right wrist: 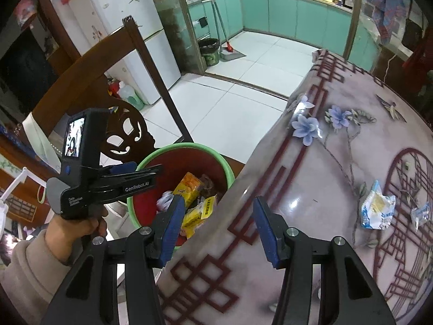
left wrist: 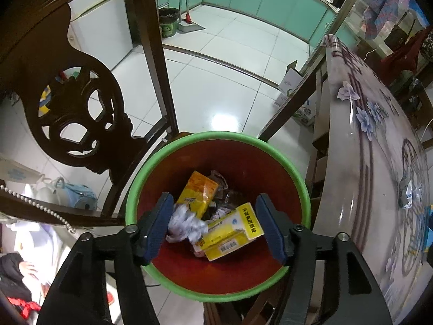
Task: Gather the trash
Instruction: 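Grasp blue-white snack bag with left tool while right tool grasps clear plastic bag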
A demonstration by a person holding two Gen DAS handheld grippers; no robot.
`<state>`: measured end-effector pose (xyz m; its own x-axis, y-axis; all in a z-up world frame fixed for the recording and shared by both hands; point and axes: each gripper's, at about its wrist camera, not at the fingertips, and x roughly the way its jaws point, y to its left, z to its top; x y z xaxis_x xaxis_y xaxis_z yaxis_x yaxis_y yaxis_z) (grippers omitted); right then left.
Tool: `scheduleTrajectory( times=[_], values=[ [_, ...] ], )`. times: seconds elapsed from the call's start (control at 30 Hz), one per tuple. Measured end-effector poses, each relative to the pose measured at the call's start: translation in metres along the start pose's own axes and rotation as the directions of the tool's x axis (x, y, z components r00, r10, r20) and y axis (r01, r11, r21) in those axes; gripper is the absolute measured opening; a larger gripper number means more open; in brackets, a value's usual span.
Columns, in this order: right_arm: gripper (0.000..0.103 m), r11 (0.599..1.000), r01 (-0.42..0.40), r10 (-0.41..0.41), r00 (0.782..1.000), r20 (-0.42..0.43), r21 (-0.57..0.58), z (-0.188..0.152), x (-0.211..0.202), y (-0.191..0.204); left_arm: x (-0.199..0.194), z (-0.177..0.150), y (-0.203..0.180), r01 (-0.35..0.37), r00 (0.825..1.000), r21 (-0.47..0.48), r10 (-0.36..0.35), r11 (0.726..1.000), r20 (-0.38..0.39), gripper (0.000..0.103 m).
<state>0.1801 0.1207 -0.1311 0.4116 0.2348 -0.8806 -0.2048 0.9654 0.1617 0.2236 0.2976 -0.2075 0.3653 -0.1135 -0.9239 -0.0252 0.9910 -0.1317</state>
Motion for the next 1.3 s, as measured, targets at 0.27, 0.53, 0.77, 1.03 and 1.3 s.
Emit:
scheduleTrajectory(
  times=[0.27, 0.53, 0.77, 1.03, 1.3],
  values=[
    [0.052, 0.992, 0.051, -0.054, 0.998, 0.024, 0.12, -0.024, -0.029, -0.044, -0.016, -0.004, -0.008, 0.016, 1.0, 0.003, -0.016, 1.0, 0.023, 0.074],
    [0.052, 0.939, 0.245, -0.251, 0.968, -0.005, 0.242, -0.077, -0.064, -0.128, -0.041, -0.012, -0.051, 0.065, 0.996, 0.095, -0.071, 0.993, 0.053, 0.074],
    [0.052, 0.851, 0.338, -0.356, 0.934, -0.033, 0.401, -0.117, -0.104, -0.228, -0.058, -0.027, -0.11, 0.117, 0.99, 0.186, -0.13, 0.976, 0.058, 0.075],
    [0.066, 0.712, 0.25, -0.356, 0.934, 0.031, 0.656, -0.107, -0.103, -0.342, -0.072, -0.054, -0.187, 0.151, 0.985, 0.273, -0.168, 0.95, 0.038, 0.075],
    [0.066, 0.669, 0.324, -0.337, 0.934, -0.115, 0.669, -0.075, -0.013, -0.416, -0.074, -0.079, -0.246, 0.121, 0.991, 0.322, -0.134, 0.939, 0.016, 0.077]
  ],
)
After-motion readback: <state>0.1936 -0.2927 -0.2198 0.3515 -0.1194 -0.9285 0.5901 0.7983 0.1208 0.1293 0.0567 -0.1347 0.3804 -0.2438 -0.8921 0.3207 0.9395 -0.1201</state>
